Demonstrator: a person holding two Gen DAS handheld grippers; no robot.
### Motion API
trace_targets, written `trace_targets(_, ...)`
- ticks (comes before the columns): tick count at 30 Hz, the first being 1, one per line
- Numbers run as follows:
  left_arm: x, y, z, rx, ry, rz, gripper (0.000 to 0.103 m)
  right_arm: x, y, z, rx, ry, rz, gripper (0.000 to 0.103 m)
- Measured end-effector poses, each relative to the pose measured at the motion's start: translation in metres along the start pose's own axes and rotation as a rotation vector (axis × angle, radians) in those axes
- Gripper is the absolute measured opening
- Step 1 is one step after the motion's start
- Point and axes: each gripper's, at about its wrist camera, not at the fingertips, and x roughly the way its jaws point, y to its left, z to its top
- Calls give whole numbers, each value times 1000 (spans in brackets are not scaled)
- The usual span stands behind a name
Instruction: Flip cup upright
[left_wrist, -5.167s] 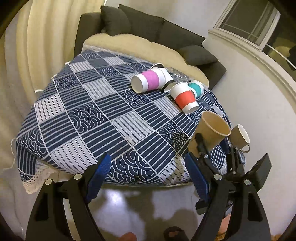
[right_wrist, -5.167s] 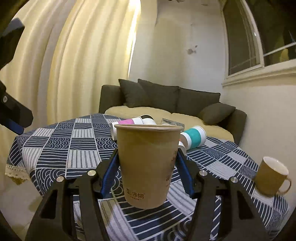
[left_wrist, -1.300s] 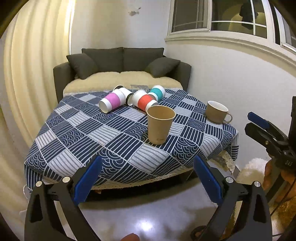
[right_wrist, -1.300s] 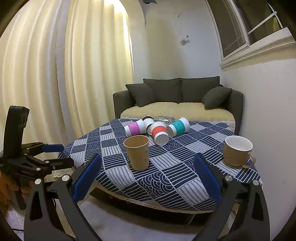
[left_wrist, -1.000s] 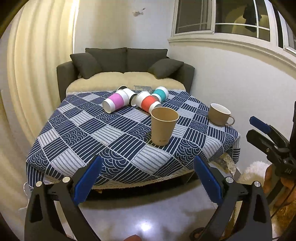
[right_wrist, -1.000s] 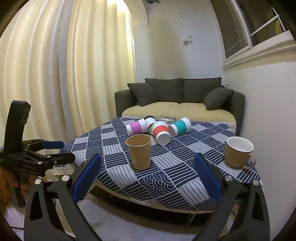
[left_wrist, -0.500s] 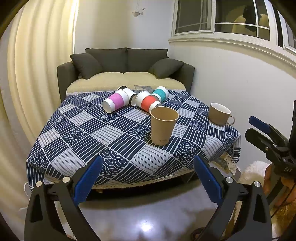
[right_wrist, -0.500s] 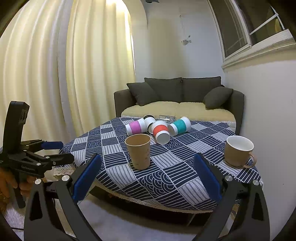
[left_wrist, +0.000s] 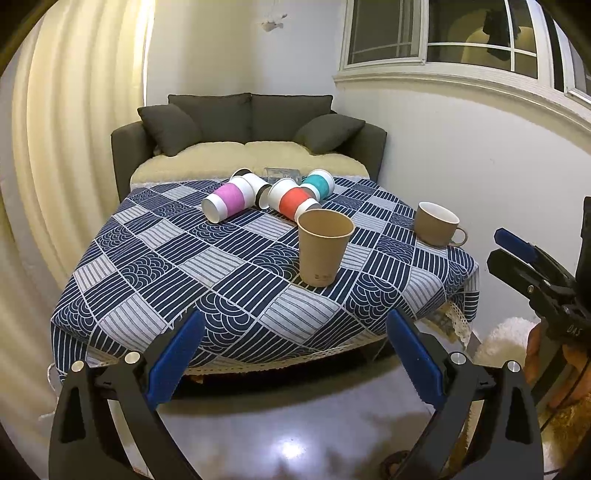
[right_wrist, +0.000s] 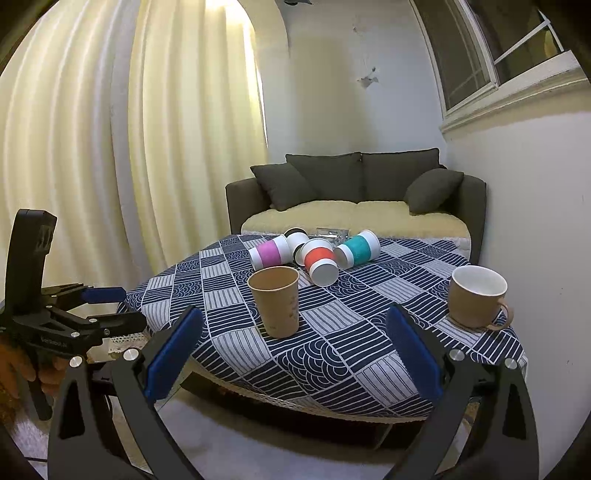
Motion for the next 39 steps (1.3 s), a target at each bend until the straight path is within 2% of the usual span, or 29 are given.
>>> trace_targets(39, 3, -3, -2, 14, 7, 2, 96, 6, 1, -2, 5, 19, 3, 98)
